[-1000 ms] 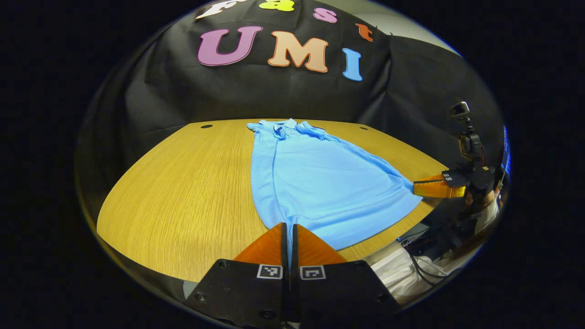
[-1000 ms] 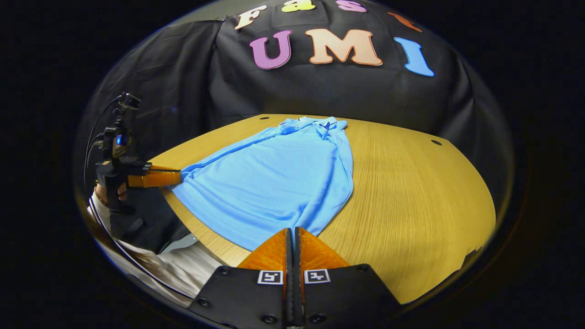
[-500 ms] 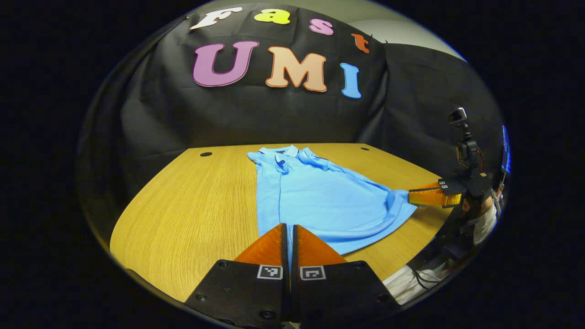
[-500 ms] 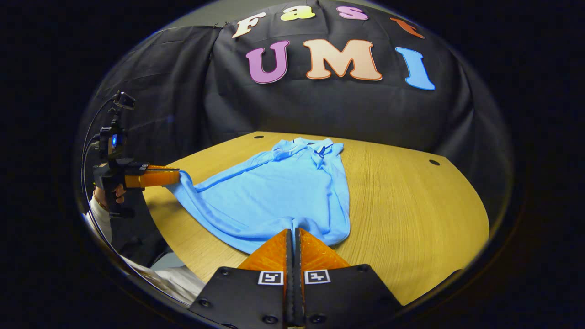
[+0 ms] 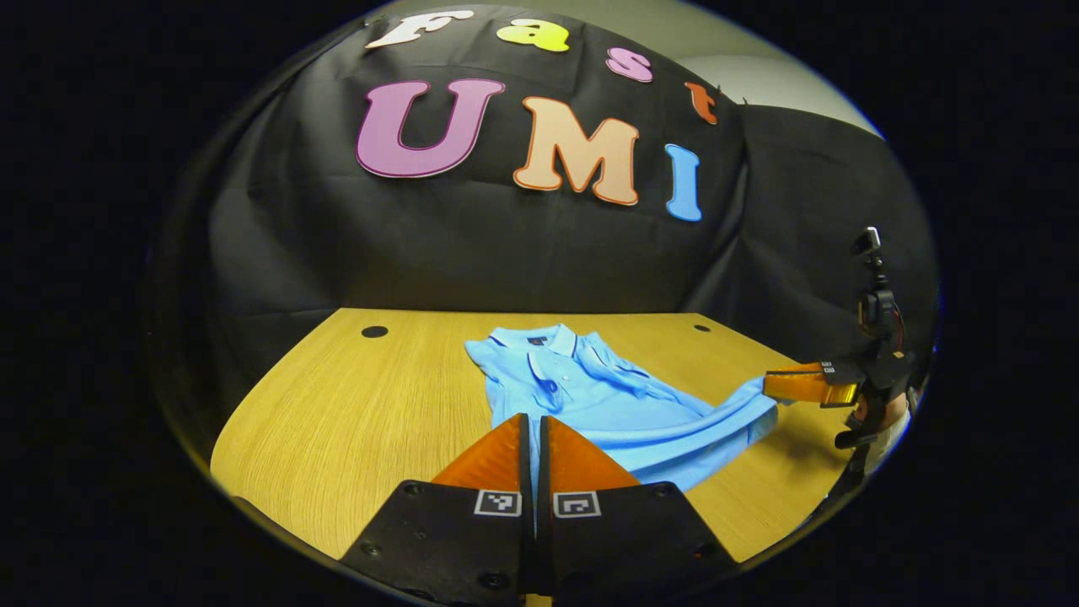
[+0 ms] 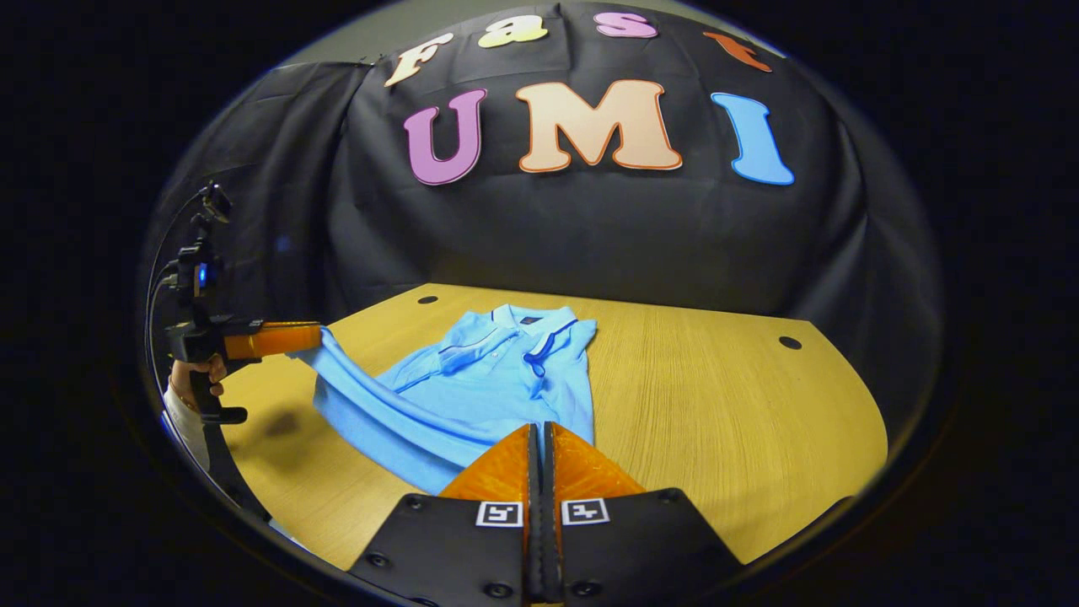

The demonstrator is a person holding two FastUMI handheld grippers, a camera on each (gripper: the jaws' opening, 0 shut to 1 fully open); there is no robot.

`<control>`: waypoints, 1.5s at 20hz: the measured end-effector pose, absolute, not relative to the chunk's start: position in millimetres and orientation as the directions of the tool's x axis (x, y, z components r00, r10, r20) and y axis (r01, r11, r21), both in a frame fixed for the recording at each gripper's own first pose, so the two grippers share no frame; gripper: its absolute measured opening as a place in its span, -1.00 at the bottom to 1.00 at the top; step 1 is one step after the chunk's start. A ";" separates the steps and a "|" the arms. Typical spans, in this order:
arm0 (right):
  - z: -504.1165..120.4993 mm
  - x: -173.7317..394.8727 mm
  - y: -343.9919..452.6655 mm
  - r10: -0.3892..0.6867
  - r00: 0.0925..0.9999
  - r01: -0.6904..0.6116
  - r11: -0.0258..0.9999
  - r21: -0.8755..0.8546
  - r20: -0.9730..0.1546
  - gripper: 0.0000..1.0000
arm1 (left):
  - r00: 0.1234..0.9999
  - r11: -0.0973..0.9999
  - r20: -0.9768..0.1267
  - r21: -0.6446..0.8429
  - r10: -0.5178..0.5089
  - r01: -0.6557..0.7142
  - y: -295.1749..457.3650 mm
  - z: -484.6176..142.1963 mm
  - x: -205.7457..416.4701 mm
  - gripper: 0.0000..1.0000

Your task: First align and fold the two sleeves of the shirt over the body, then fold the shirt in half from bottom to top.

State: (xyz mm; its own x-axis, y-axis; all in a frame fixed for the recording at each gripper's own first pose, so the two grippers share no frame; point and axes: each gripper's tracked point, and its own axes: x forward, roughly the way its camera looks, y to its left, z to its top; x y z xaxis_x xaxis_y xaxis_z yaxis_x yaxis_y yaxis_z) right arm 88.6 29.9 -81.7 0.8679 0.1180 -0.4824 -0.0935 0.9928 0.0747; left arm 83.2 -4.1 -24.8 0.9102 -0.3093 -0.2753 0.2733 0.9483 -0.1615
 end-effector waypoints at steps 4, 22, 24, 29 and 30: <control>-84.4 147.9 18.1 0.087 0.877 -0.049 0.994 0.093 -0.472 -0.95 | 0.927 0.960 -0.264 -0.160 -0.266 0.230 1.9 -21.7 142.6 -1.00; -148.7 319.3 -12.6 -0.050 0.880 0.177 0.957 0.229 -0.472 -0.96 | 0.962 0.998 -0.274 -0.060 0.013 -0.030 26.3 -61.0 311.7 -1.00; -150.5 319.8 -18.0 -0.069 0.877 0.192 0.957 0.217 -0.475 -0.94 | 0.964 0.998 -0.260 -0.027 0.055 -0.064 37.8 -58.5 313.1 -0.90; -135.0 302.8 -8.3 -0.019 0.884 0.144 0.962 0.233 -0.467 1.00 | 0.969 0.994 -0.244 -0.090 0.042 -0.066 46.3 -38.9 291.0 0.85; -128.0 296.6 -8.1 -0.021 0.892 0.135 0.966 0.221 -0.452 0.87 | 0.970 0.991 -0.241 -0.113 0.039 -0.068 47.6 -33.8 283.7 0.88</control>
State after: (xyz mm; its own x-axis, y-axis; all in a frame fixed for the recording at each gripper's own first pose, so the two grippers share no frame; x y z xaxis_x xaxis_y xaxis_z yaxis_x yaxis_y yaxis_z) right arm 296.6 -8.1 -128.0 0.8917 -0.0208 -0.4522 0.1348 0.9658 0.2214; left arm 283.7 47.6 -33.8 0.9698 0.0394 -0.2407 -0.0683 0.9913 -0.1127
